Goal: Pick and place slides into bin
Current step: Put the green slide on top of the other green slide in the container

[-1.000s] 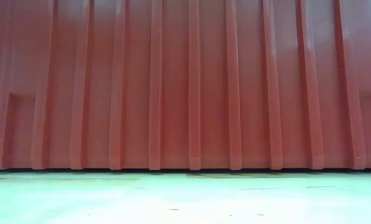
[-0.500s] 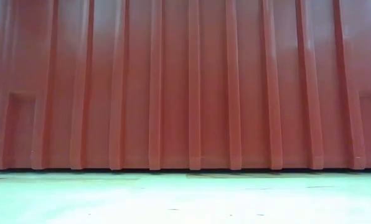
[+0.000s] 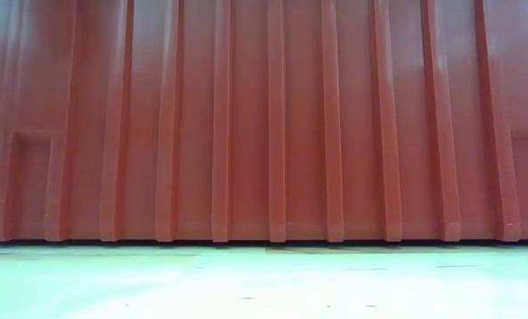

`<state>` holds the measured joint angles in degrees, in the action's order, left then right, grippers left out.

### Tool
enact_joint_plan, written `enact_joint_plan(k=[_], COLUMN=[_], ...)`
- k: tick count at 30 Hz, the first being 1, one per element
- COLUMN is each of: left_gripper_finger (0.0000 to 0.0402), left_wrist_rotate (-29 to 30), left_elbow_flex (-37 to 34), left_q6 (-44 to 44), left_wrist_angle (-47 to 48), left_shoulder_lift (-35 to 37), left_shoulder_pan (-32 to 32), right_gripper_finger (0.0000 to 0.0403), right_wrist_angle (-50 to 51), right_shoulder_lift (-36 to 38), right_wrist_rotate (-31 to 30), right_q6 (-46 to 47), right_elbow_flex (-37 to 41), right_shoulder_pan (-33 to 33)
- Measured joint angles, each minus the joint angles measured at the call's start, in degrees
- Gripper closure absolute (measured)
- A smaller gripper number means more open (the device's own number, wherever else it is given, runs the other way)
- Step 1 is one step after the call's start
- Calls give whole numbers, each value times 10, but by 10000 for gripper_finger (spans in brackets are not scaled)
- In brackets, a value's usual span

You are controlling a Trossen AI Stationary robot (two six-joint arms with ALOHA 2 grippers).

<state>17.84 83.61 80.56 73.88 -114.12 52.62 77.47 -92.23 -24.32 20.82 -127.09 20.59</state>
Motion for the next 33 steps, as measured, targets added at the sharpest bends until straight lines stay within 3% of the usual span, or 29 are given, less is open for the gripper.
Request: enact_joint_plan(k=[5, 13, 21, 24, 28, 33], left_gripper_finger=[376, 385, 369, 351, 303, 230], left_wrist_rotate=[27, 147, 132, 132, 121, 71], left_elbow_flex=[0, 0, 0, 0, 0, 0], left_q6=[-5, -140, -157, -169, -259, -222], left_wrist_angle=[-15, -31, -40, -45, -61, -52], left_shoulder_lift=[0, 0, 0, 0, 0, 0], left_shoulder_pan=[-15, -18, -18, -16, -5, -1], right_gripper_finger=[117, 117, 117, 117, 117, 117], right_wrist_angle=[-19, -32, -34, -33, -29, -28], right_shoulder_lift=[0, 0, 0, -5, -15, -29], right_wrist_rotate=[0, 0, 25, 35, 84, 118], right_q6=[-3, -15, -36, -56, -80, -102], right_elbow_flex=[0, 0, 0, 0, 0, 0], right_shoulder_pan=[13, 22, 31, 40, 62, 79])
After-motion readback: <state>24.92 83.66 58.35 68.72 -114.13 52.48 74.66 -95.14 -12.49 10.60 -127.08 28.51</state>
